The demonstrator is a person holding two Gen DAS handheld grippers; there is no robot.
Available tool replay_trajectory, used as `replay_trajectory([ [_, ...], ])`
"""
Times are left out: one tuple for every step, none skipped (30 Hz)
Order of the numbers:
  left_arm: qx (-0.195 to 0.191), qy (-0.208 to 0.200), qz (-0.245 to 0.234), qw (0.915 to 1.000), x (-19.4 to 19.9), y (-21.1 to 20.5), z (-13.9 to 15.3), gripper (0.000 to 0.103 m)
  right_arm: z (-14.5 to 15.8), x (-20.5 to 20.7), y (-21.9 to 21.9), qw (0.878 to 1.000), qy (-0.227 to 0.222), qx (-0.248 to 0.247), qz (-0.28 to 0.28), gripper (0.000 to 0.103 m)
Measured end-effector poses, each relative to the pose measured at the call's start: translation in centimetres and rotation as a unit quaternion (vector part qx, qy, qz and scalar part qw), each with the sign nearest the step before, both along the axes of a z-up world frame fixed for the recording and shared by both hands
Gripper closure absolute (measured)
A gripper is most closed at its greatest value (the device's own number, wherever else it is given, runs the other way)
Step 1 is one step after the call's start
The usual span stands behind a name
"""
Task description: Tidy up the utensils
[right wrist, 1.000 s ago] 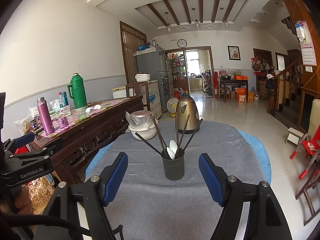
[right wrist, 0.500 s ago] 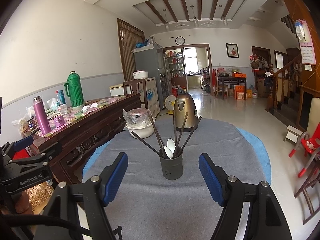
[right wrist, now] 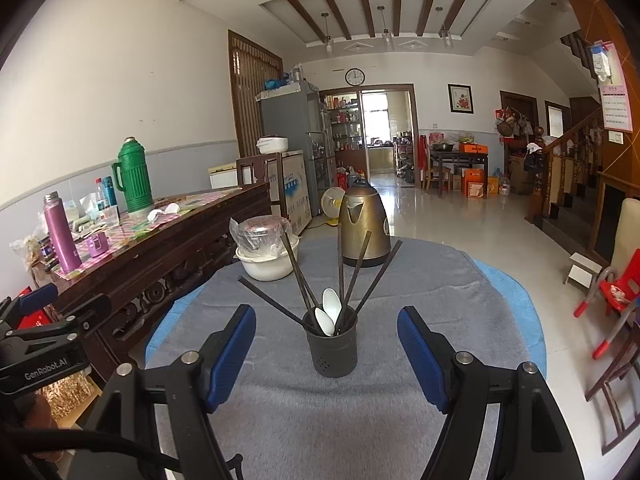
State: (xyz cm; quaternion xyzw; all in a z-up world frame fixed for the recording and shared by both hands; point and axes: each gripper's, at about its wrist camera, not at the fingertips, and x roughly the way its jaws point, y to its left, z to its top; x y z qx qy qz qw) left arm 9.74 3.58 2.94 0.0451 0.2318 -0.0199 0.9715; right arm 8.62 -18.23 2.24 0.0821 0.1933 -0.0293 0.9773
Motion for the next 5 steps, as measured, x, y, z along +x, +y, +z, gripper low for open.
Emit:
replay_trajectory([
  [-0.003, 0.002, 0.0, 1.0, 0.6, -0.1, -0.5, 0.003, -0.4, 0.6, -0.1, 1.0, 0.004, 0.001, 0.0, 0.026],
  [-0.006, 0.005, 0.0, 1.0, 1.4, -0.2, -1.2, 0.003, -1.0, 1.2, -0.3, 1.0, 0.009, 0.004, -0.001, 0.026],
  [-0.008, 0.009, -0.001, 0.9999, 1.9, -0.4, -1.6, 0.003, -1.7, 2.0, -0.8, 1.0, 0.016, 0.008, -0.003, 0.026],
  [-0.014, 0.02, 0.0, 0.9997, 3.0, -0.5, -2.6, 0.003, -2.4, 2.8, -1.3, 1.0, 0.024, 0.011, -0.008, 0.026],
  [-0.017, 0.03, 0.003, 0.9994, 4.0, -0.6, -3.5, 0.003, -3.7, 3.8, -2.1, 0.999, 0.034, 0.013, -0.02, 0.026],
])
